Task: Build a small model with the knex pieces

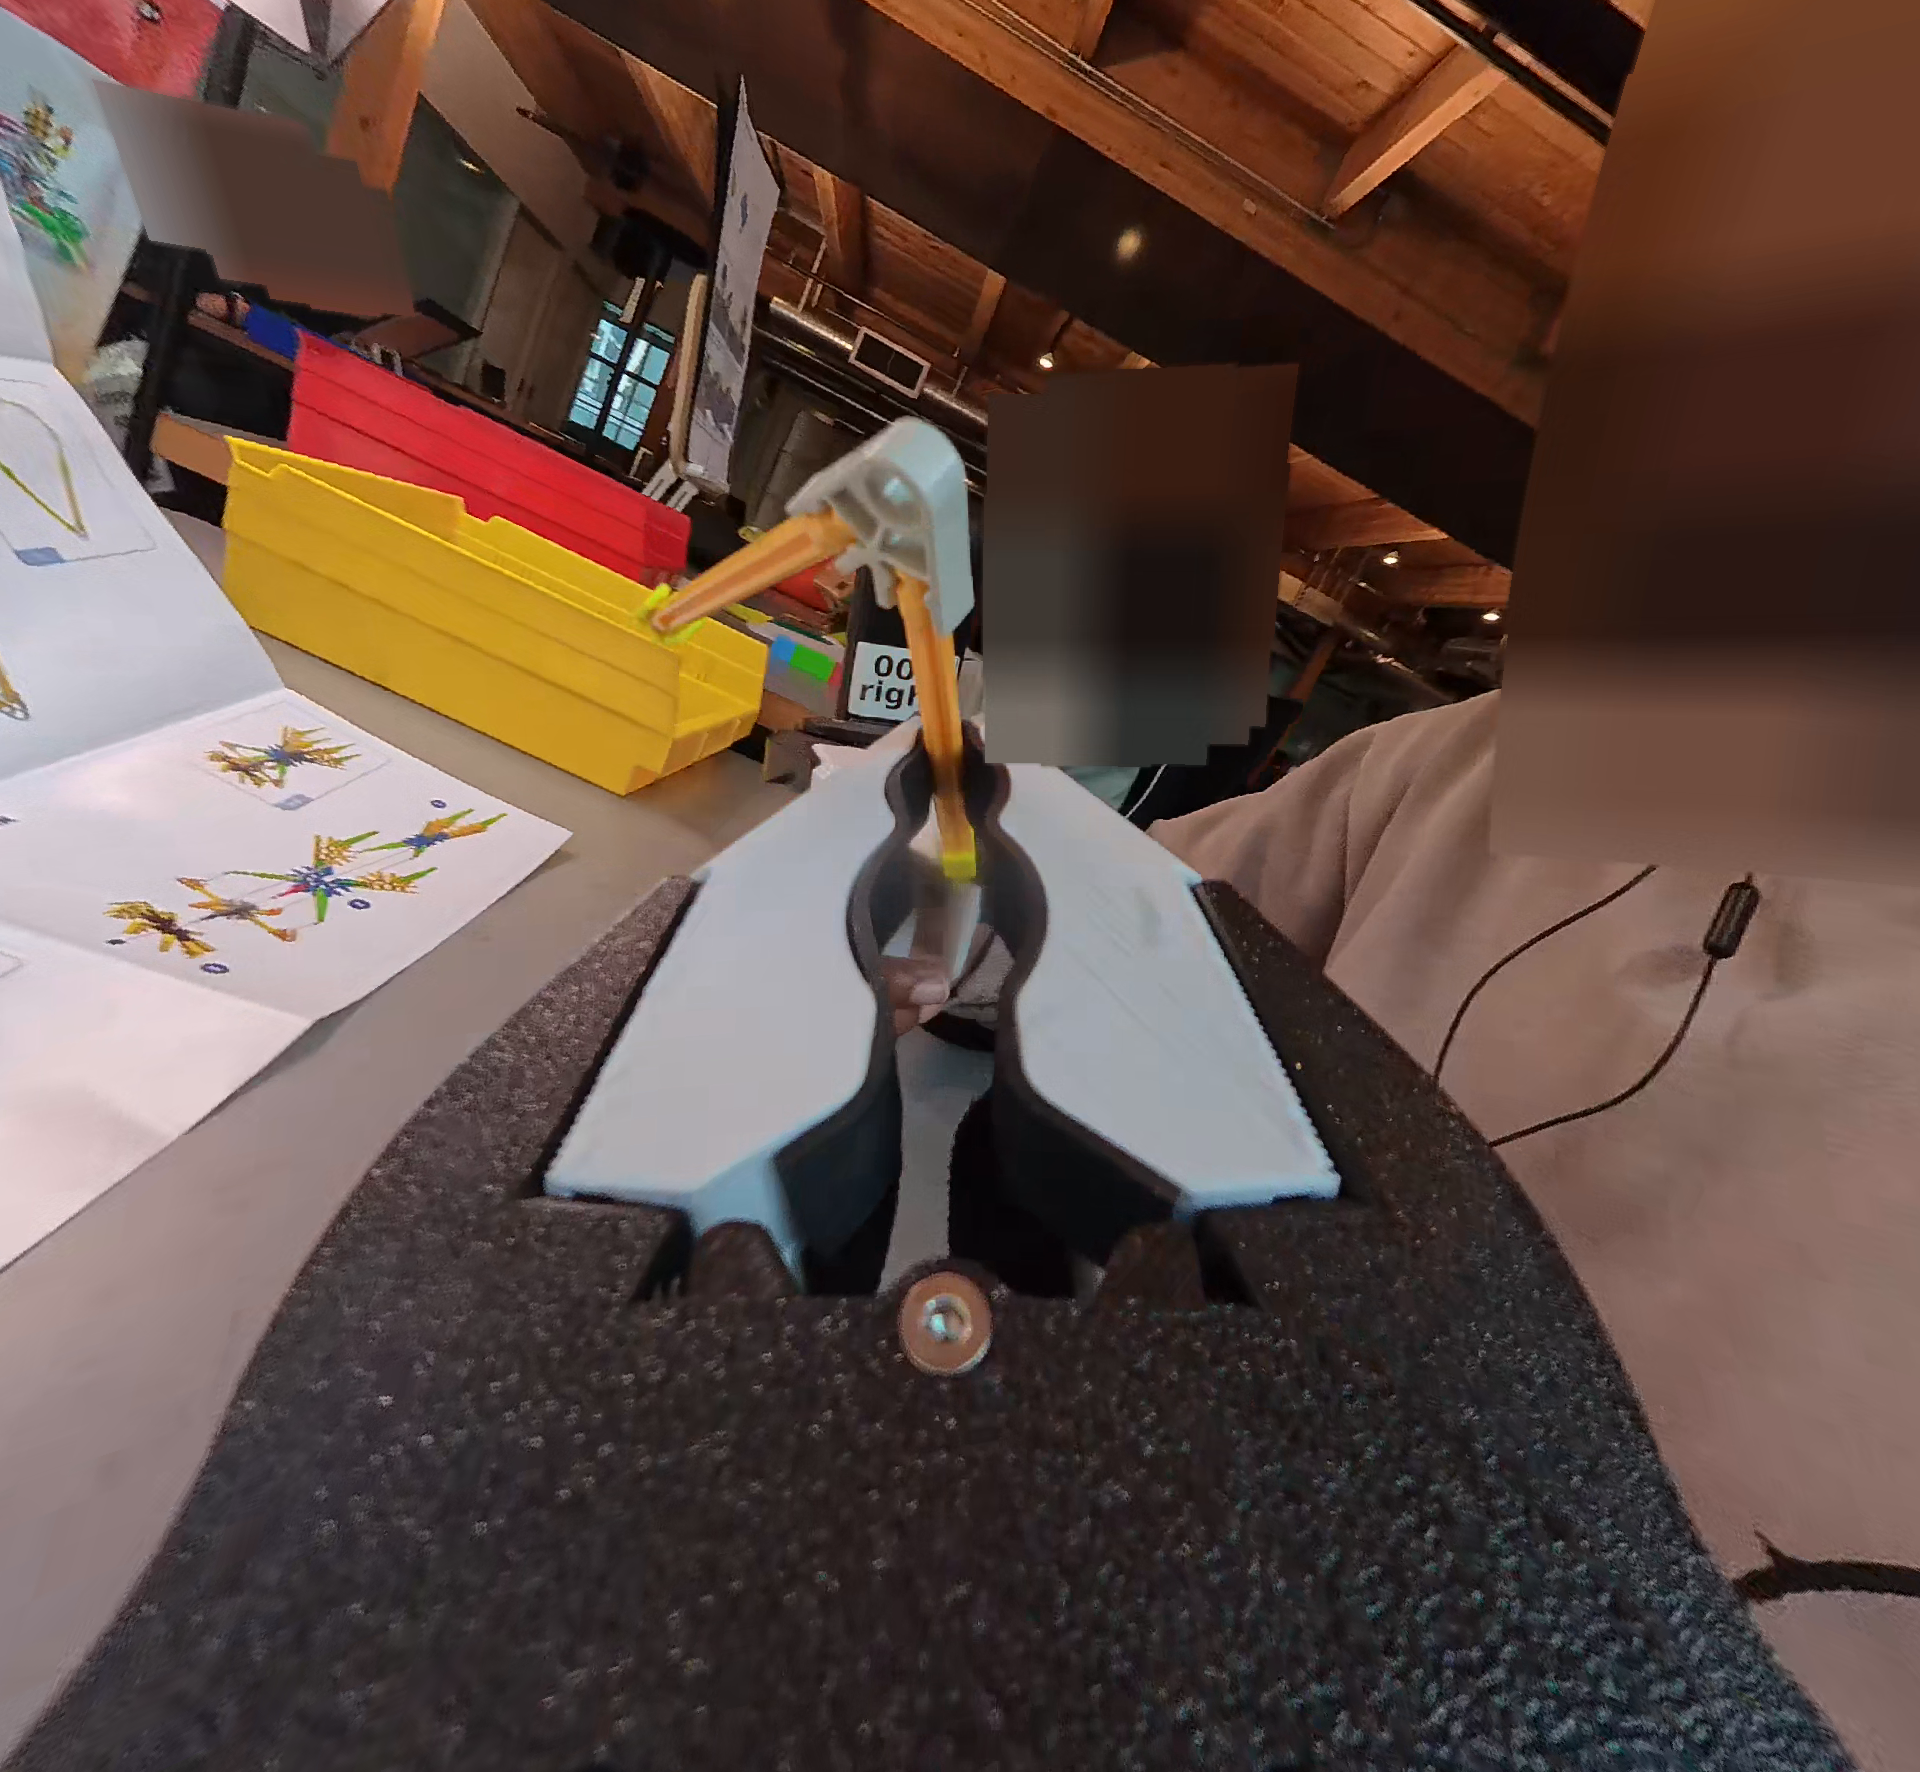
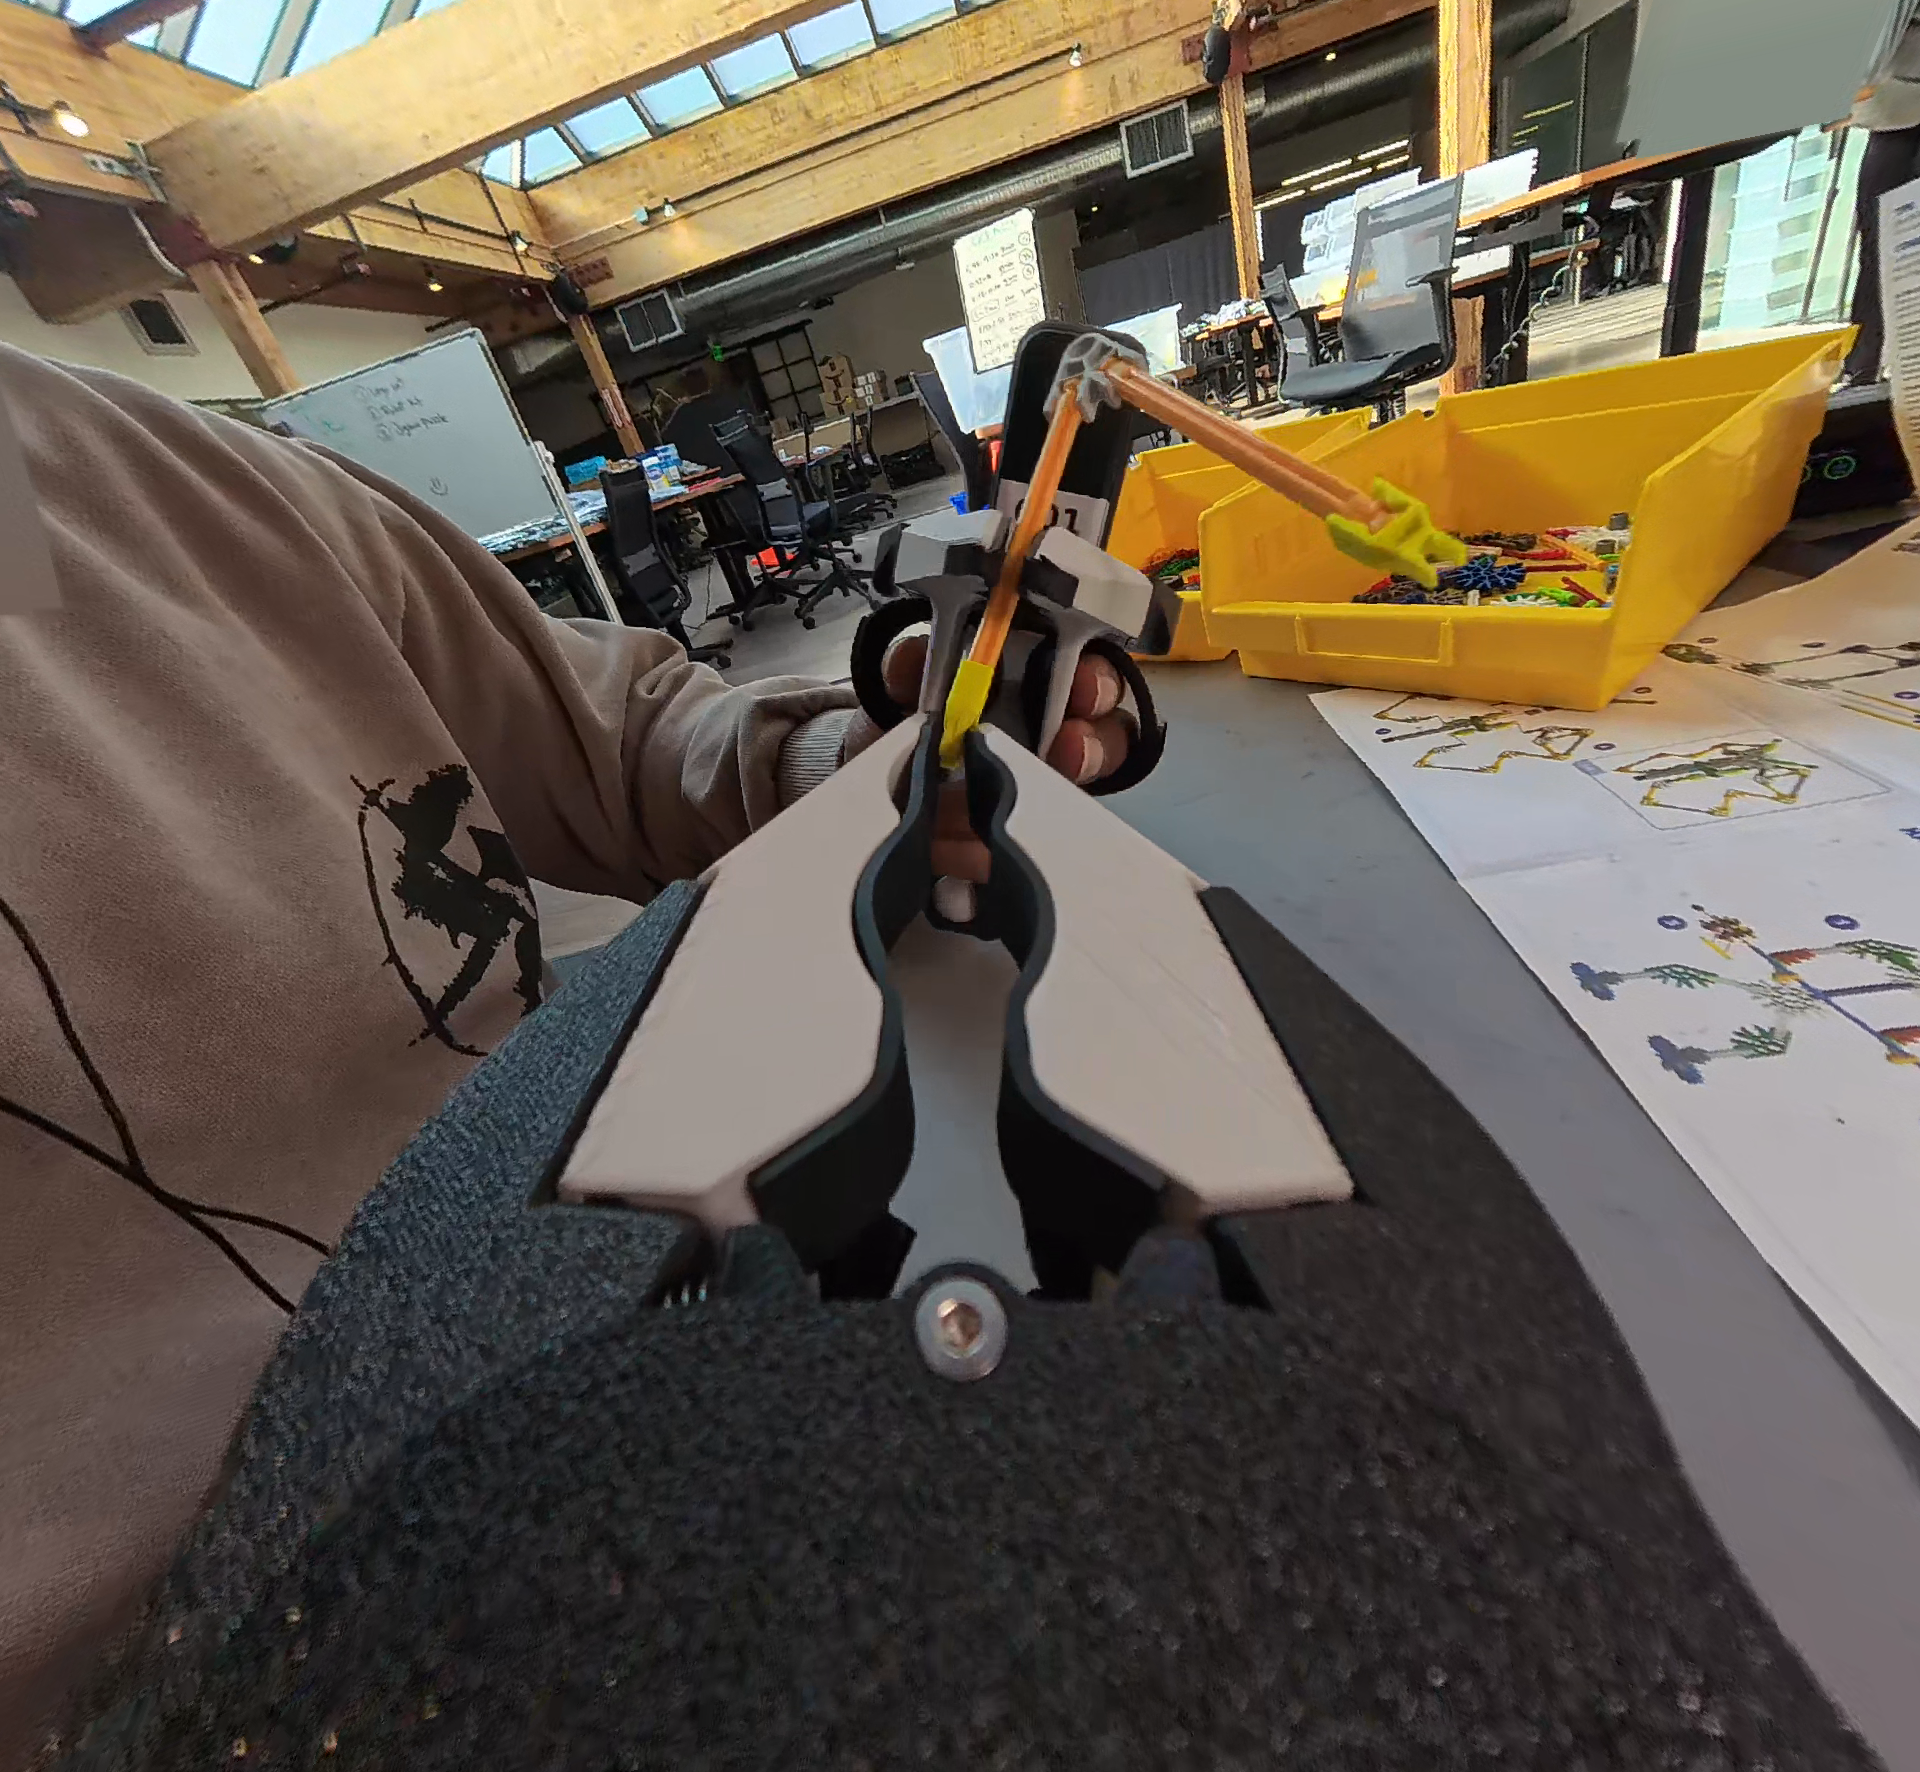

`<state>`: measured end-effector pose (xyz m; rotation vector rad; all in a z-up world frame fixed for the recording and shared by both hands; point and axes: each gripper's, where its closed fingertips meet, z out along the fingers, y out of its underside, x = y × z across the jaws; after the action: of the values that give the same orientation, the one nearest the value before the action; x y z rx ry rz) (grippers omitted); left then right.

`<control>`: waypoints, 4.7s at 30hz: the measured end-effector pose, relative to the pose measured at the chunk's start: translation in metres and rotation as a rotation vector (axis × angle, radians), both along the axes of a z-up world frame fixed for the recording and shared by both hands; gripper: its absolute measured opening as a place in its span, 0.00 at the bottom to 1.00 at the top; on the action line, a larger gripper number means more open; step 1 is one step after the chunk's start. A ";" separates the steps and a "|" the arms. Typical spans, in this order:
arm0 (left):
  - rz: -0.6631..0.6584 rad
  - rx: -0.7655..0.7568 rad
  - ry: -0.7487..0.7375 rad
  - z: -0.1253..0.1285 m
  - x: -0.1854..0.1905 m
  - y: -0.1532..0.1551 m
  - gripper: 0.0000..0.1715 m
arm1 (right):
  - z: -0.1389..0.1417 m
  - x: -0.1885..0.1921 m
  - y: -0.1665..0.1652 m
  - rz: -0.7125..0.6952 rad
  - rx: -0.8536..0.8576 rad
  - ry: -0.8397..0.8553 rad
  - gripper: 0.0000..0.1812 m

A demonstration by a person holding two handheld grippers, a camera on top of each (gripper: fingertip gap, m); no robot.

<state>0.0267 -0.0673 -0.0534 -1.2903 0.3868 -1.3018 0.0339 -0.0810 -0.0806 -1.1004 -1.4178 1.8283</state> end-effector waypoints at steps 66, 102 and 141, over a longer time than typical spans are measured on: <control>-0.012 -0.036 0.548 -0.062 -0.008 0.001 0.05 | -0.030 0.022 0.036 -0.073 0.498 -0.130 0.01; -0.086 -0.112 0.658 -0.093 0.013 -0.006 0.03 | -0.020 0.018 0.027 0.036 0.128 -0.153 0.03; -0.066 -0.574 0.592 -0.140 -0.008 0.016 0.04 | -0.021 0.027 0.102 -0.185 -0.075 -0.277 0.02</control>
<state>0.0189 -0.0513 -0.1933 -2.1767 0.4839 -1.0990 0.0606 0.0213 -0.1018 -1.5189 -1.3529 1.6571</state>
